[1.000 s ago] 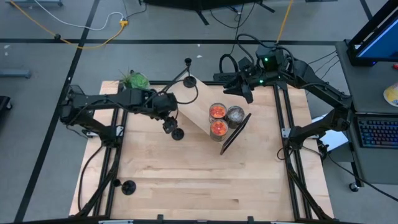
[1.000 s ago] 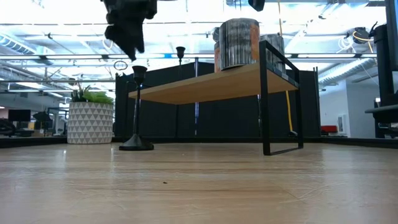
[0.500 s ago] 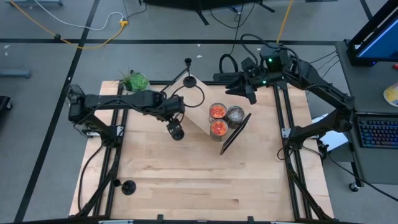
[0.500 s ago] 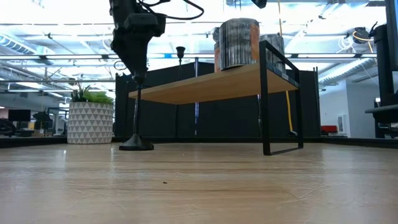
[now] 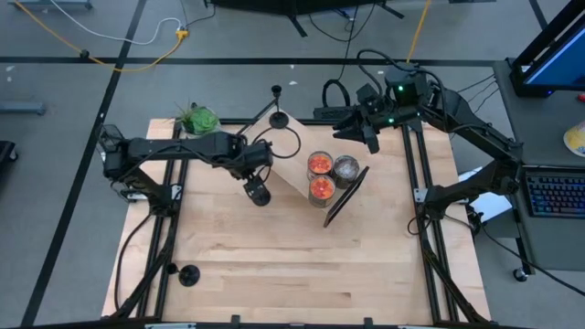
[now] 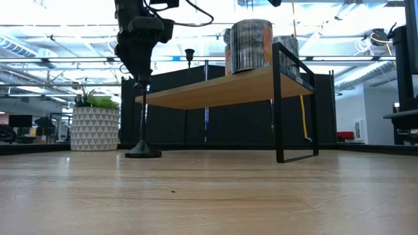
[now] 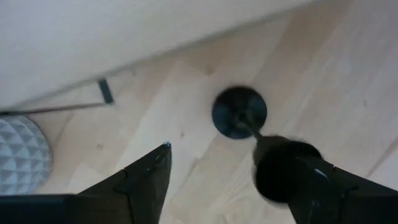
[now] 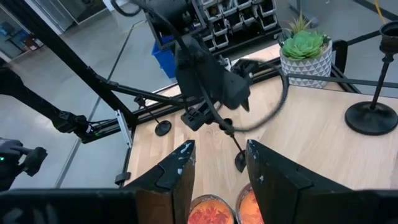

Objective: Pick & Place candle stick holders
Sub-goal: Put the top black candle holder on the shelf

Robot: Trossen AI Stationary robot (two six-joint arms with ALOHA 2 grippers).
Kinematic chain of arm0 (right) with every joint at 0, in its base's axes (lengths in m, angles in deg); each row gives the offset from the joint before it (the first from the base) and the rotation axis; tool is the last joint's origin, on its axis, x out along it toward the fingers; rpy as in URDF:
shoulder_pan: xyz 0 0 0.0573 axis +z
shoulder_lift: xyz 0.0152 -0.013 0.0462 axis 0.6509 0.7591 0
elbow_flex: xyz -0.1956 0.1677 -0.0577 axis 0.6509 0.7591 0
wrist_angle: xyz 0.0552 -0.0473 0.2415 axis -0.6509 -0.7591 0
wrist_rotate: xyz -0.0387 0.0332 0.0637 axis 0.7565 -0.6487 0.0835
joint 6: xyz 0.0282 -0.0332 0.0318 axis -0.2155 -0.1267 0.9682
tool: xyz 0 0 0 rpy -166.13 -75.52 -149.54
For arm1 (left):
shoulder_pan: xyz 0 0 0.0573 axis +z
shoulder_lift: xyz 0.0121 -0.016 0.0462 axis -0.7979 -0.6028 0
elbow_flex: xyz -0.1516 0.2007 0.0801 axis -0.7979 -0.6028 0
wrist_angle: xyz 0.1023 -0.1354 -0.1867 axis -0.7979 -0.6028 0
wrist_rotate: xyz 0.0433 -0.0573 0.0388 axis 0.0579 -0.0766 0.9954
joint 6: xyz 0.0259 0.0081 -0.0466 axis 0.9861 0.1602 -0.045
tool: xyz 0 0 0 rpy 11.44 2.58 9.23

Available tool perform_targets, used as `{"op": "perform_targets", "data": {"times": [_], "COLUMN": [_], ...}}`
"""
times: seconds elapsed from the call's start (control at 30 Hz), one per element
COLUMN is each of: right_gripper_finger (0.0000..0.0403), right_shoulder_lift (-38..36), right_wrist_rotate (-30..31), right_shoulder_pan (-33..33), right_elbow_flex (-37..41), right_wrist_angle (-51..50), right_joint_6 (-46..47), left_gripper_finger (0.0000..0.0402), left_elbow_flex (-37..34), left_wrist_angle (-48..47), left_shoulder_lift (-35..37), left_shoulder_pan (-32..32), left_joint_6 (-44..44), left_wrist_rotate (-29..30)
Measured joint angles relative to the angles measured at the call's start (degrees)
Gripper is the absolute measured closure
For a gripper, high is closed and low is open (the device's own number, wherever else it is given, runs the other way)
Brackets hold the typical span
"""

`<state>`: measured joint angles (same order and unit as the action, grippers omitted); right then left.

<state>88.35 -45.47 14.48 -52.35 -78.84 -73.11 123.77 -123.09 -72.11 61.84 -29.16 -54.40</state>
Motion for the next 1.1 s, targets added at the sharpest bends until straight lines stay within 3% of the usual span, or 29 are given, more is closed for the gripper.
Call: {"op": "perform_targets", "data": {"times": [0.33,0.63,0.87,1.1], "right_gripper_finger": [0.0268,0.0268,0.0268,0.0268], "right_shoulder_lift": [0.02,0.02,0.02,0.02], "right_wrist_rotate": [0.00,0.00,0.00,0.00], "right_shoulder_pan": [0.00,0.00,0.00,0.00], "right_elbow_flex": [0.00,0.00,0.00,0.00], "right_wrist_angle": [-0.04,-0.02,-0.04,-0.04], "right_joint_6": [0.01,0.01,0.01,-0.02], "left_gripper_finger": [0.0247,0.0378,0.0370,0.0387], "left_elbow_flex": [0.23,0.14,0.08,-0.28], "left_wrist_angle": [1.44,1.44,1.33,-1.77], "left_shoulder_lift": [-2.59,-2.63,-2.56,0.22], "left_shoulder_pan": [0.13,0.41,0.53,0.45], "left_joint_6": [2.78,3.85,4.67,4.67], "left_wrist_rotate": [-2.96,-5.12,-7.81,-10.60]}}
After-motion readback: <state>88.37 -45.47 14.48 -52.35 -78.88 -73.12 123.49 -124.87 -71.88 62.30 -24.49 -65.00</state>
